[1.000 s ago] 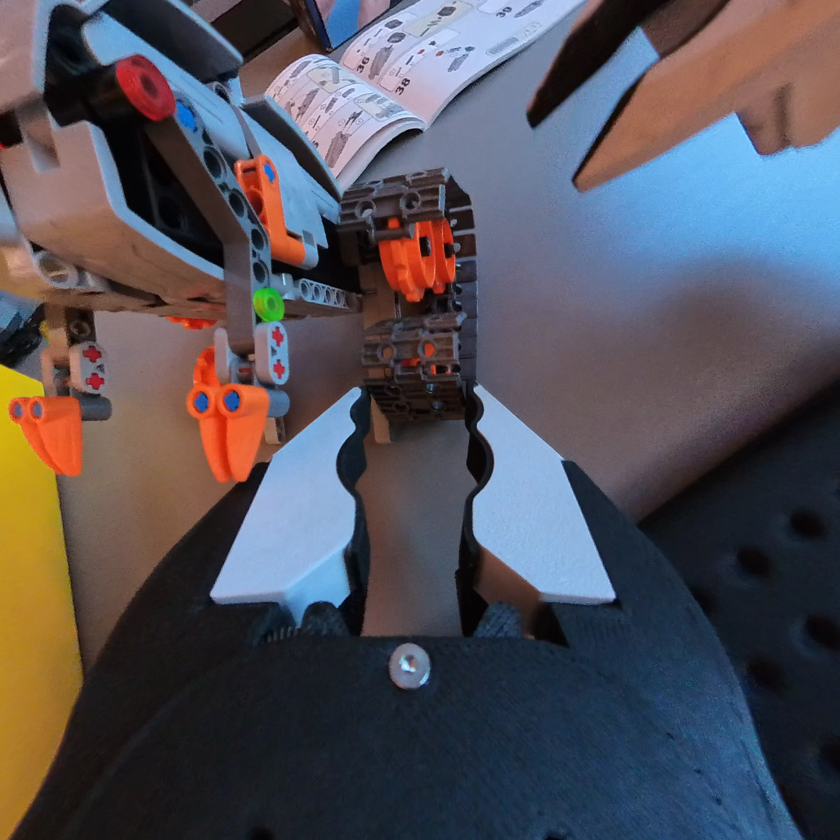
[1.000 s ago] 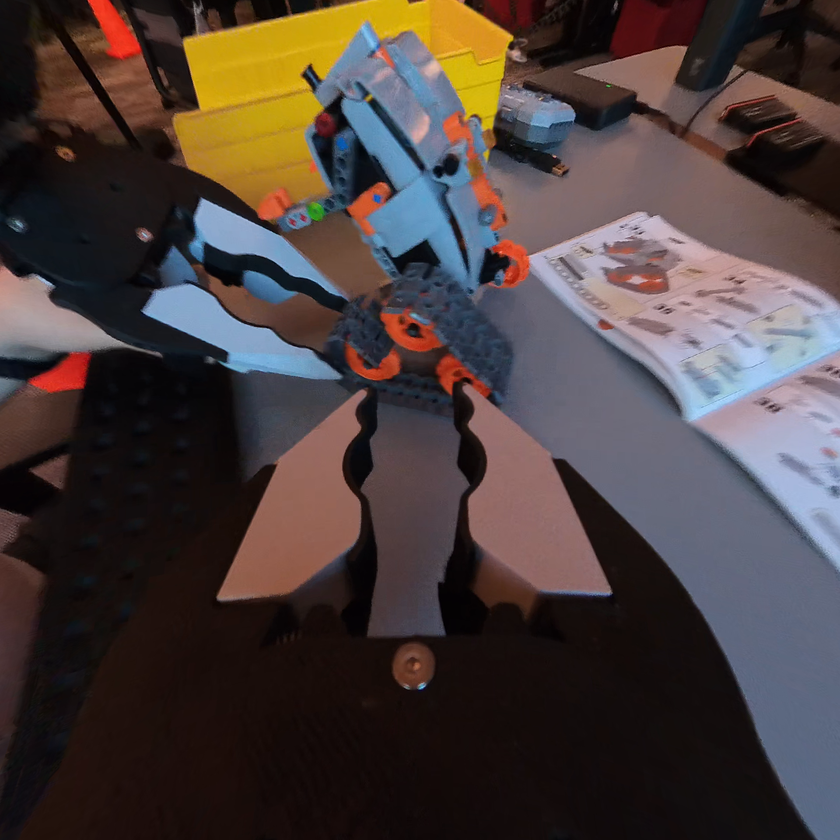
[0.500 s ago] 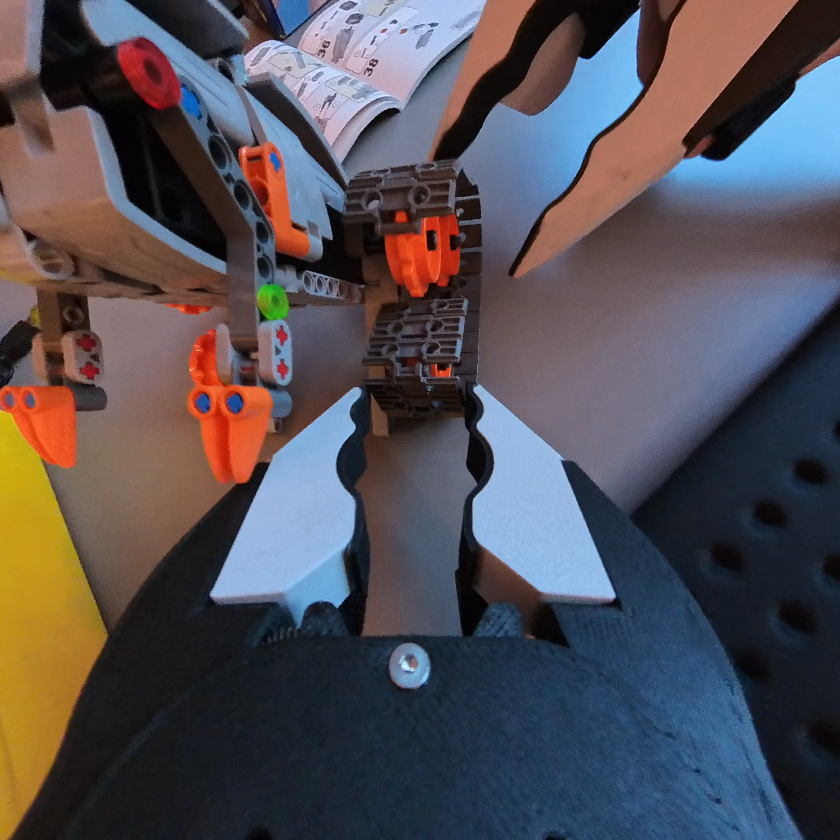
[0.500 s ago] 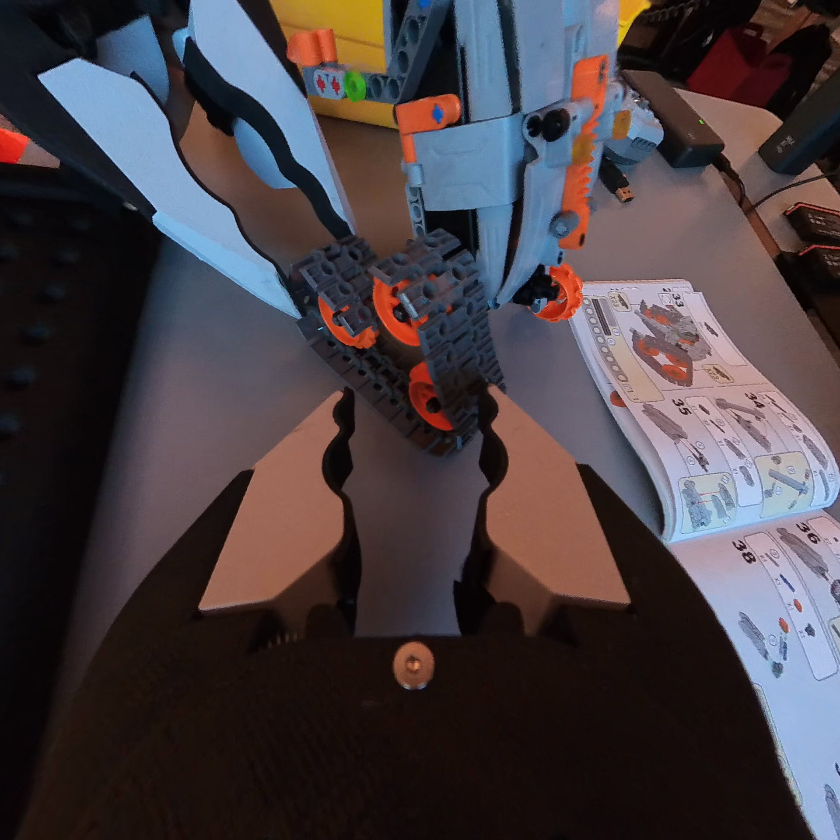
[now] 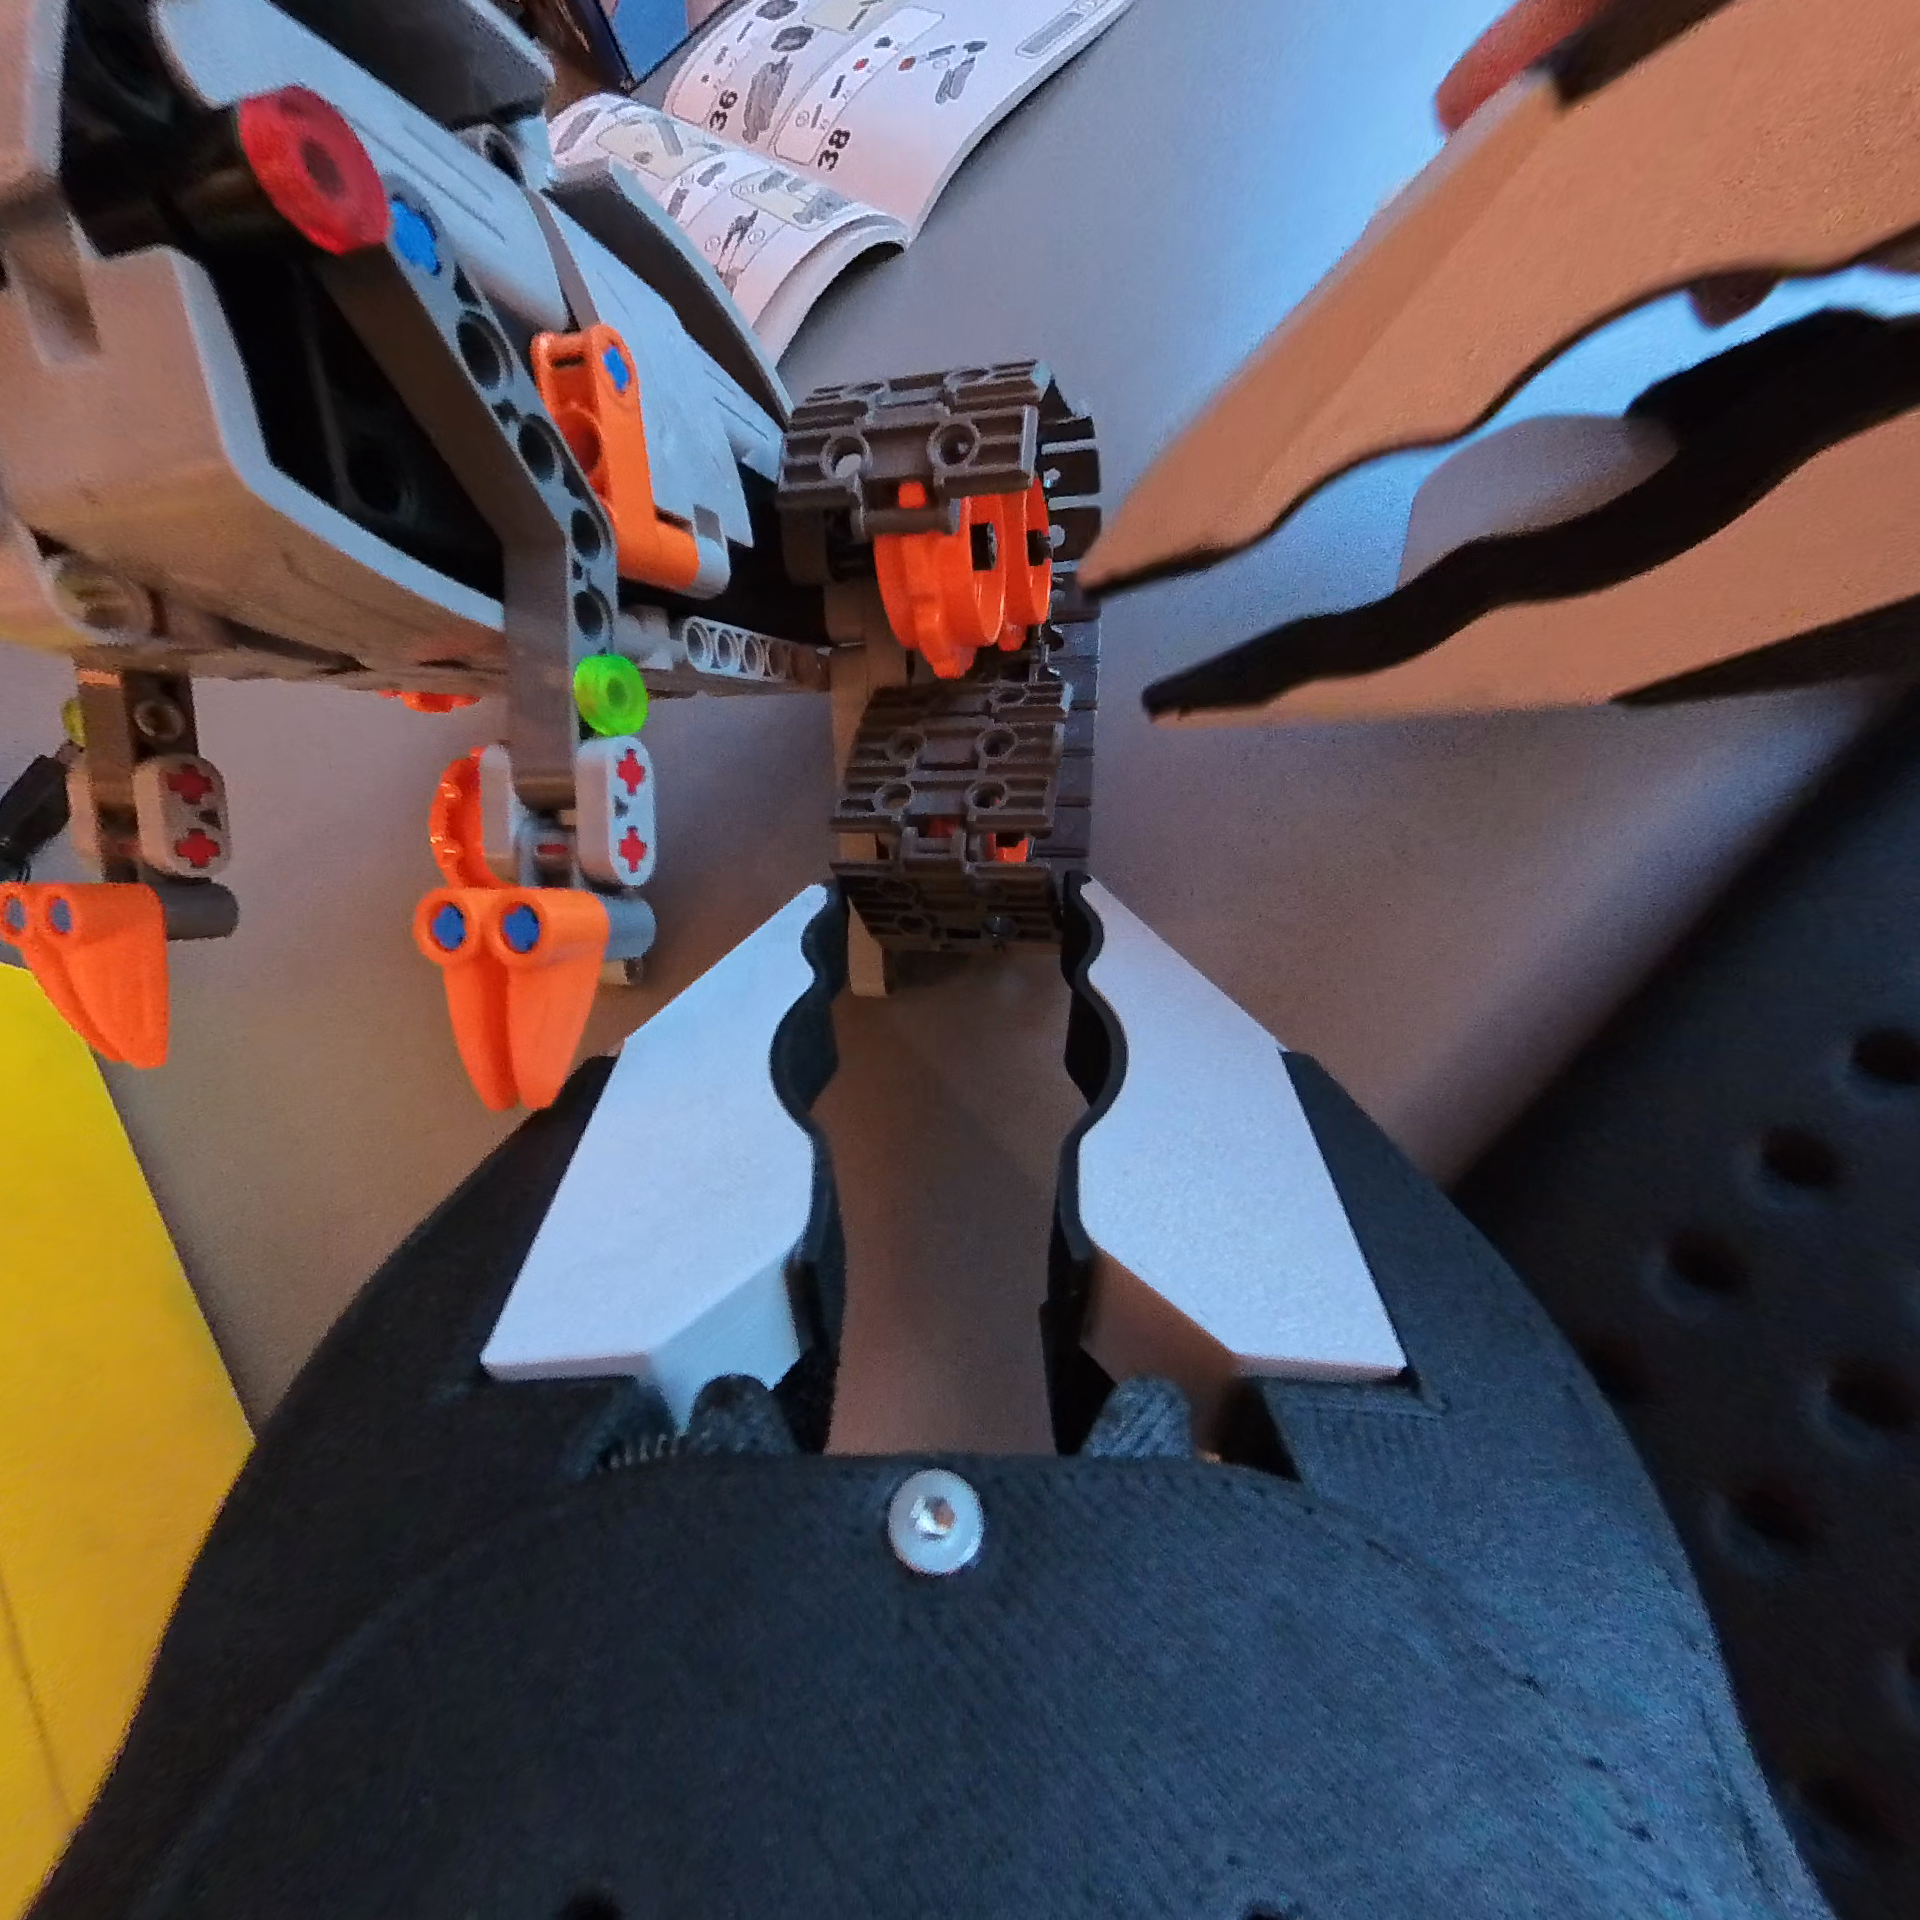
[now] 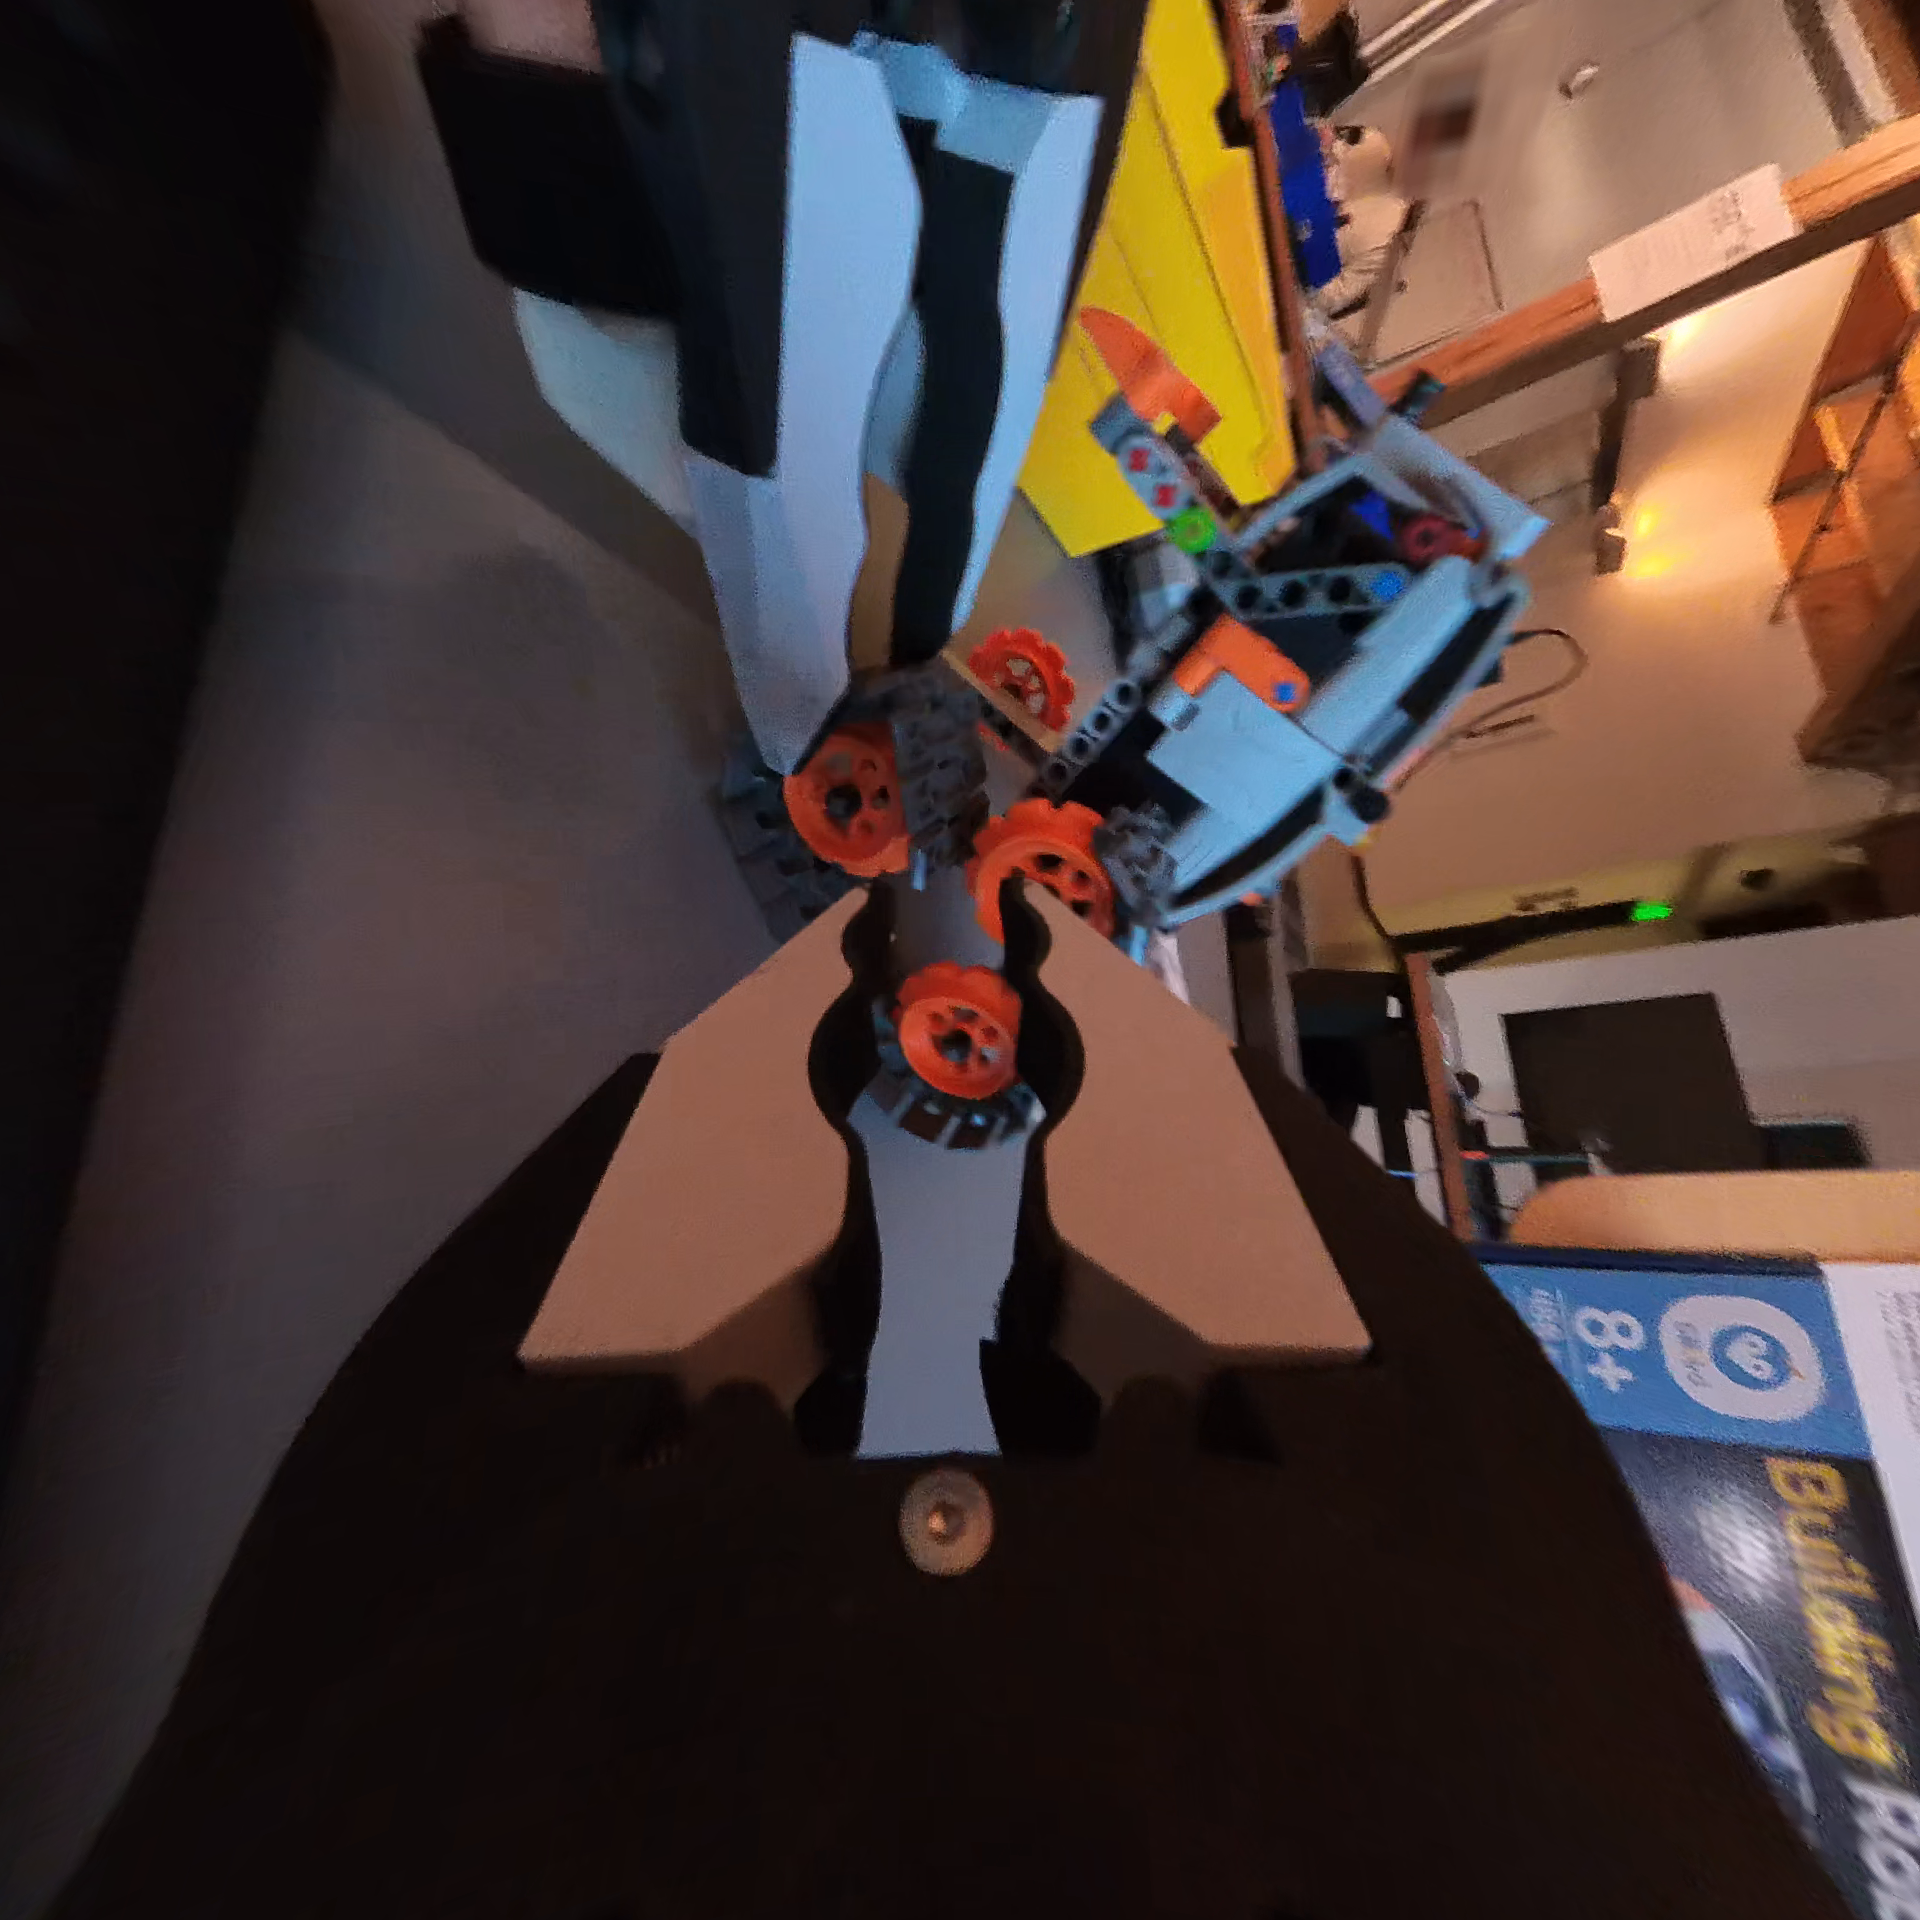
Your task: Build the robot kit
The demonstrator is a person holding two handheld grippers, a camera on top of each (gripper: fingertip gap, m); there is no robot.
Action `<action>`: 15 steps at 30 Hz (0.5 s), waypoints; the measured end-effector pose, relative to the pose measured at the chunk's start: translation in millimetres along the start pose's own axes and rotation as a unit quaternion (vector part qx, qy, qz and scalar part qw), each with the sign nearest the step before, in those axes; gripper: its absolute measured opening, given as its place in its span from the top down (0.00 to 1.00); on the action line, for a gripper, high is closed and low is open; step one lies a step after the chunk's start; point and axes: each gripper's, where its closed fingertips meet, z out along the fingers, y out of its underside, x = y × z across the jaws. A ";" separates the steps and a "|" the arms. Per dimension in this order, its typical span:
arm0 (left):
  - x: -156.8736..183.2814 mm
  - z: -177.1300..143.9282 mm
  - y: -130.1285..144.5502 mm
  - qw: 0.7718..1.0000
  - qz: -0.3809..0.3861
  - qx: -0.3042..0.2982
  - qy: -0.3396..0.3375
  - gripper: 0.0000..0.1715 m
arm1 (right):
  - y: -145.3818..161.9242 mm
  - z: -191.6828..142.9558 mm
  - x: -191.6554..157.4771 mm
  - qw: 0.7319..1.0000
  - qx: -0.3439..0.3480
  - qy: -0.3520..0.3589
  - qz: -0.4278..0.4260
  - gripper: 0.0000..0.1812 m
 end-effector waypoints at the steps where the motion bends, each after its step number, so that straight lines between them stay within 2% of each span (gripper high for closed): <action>1: 0.1 -0.1 0.3 1.000 0.001 0.000 -0.001 0.77 | -1.8 3.9 -4.4 1.000 0.000 -0.012 0.006 0.90; 4: 0.1 -0.1 0.9 1.000 -0.001 0.003 0.000 0.77 | 1.3 14.5 -11.3 1.000 -0.013 -0.019 -0.004 0.90; 9: 0.2 -0.2 2.8 1.000 -0.007 0.008 0.003 0.77 | -0.6 21.8 -7.1 0.998 -0.024 0.013 -0.048 0.96; 15: -0.3 -2.1 6.8 1.000 -0.019 0.011 0.002 0.74 | -9.6 20.5 -0.6 0.993 -0.019 0.052 -0.101 0.98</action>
